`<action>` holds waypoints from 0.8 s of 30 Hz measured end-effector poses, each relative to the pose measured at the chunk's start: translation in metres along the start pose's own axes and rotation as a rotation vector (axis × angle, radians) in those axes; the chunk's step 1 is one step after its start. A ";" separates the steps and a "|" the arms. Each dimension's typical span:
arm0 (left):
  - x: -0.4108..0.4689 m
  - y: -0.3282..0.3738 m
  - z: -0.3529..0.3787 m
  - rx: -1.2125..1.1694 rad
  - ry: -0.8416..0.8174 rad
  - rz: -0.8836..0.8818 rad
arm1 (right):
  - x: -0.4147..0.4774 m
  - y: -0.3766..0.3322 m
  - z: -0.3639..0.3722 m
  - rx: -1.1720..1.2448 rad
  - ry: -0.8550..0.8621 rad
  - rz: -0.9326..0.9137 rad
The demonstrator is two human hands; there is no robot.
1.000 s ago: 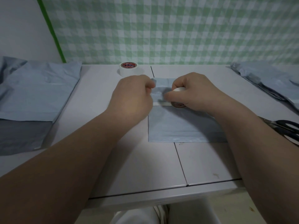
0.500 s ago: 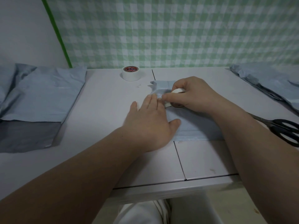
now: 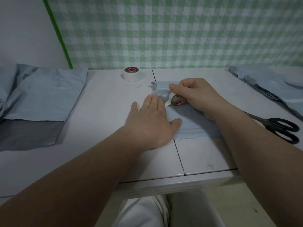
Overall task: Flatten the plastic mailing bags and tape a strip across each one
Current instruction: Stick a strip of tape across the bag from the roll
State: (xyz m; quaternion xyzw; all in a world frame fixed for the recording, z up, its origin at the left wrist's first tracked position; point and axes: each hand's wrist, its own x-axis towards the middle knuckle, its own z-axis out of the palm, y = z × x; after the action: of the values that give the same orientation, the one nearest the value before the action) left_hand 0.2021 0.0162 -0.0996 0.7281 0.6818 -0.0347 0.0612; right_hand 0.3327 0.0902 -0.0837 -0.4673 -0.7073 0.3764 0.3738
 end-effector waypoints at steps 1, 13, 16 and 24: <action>0.000 0.000 0.000 -0.006 -0.001 0.001 | 0.000 0.000 0.000 -0.022 0.008 -0.006; 0.000 -0.001 0.001 0.012 0.011 0.002 | 0.003 -0.011 -0.012 -0.389 0.011 0.051; 0.000 -0.001 0.002 0.001 0.017 0.007 | 0.007 -0.014 -0.015 -0.546 -0.001 0.099; 0.001 -0.002 0.003 -0.013 0.024 0.013 | 0.011 -0.020 -0.009 -0.894 -0.012 0.122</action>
State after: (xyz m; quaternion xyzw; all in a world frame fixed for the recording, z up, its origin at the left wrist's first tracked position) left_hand 0.2008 0.0168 -0.1030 0.7323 0.6781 -0.0210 0.0580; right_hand 0.3299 0.0969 -0.0598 -0.6215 -0.7737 0.0579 0.1084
